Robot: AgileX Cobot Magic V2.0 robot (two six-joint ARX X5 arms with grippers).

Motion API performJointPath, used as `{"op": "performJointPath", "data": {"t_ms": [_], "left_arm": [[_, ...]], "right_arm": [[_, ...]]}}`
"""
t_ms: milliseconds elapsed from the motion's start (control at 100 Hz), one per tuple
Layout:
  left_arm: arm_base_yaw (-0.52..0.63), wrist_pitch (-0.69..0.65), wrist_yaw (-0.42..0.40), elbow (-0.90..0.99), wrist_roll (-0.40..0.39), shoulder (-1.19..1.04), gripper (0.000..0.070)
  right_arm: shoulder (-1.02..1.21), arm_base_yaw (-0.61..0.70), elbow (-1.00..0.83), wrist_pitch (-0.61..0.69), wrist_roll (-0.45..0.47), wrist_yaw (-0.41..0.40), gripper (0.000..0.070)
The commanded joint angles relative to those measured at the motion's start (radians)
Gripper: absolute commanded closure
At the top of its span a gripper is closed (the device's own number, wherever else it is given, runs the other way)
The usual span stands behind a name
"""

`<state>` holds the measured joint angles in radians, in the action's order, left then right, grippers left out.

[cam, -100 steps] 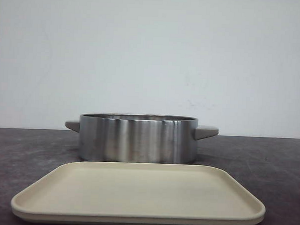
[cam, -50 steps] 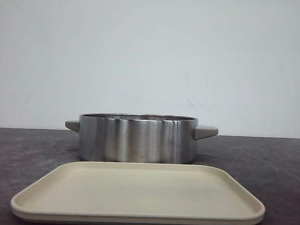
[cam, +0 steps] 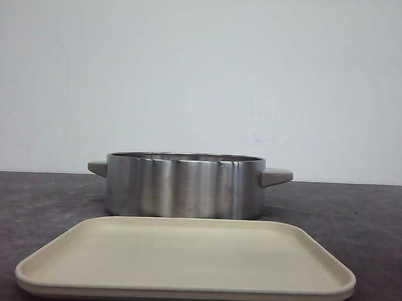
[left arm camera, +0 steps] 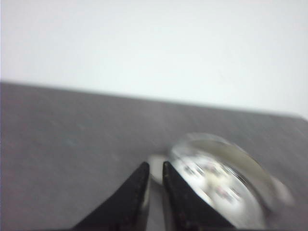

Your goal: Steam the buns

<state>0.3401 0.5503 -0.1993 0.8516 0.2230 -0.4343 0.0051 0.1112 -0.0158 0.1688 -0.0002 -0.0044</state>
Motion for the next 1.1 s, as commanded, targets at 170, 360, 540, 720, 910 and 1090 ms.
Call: {"op": "performJointPath", "data": {"t_ms": [170, 360, 540, 720, 910, 1090], "left_arm": [[-0.291, -0.38, 0.278, -0.441, -0.045, 0.164, 0.07], [-0.409, -0.491, 0.339, -0.682, -0.031, 0.271, 0.07], [-0.415, -0.496, 0.326, -0.773, -0.109, 0.285, 0.07], [-0.415, -0.493, 0.325, -0.839, -0.086, 0.309, 0.07], [-0.415, -0.436, 0.254, -0.838, -0.13, 0.357, 0.07], [-0.427, -0.356, 0.217, -0.838, -0.205, 0.431, 0.07]], "right_arm": [[-0.002, 0.002, 0.004, -0.012, -0.008, 0.003, 0.0687], [-0.002, 0.002, 0.004, -0.012, -0.008, 0.004, 0.0687], [-0.002, 0.001, 0.004, -0.012, -0.008, 0.004, 0.0687], [-0.002, 0.001, 0.004, -0.012, -0.008, 0.004, 0.0687], [-0.002, 0.001, 0.004, -0.012, -0.008, 0.004, 0.0687], [-0.002, 0.001, 0.004, -0.012, -0.008, 0.004, 0.0687]]}}
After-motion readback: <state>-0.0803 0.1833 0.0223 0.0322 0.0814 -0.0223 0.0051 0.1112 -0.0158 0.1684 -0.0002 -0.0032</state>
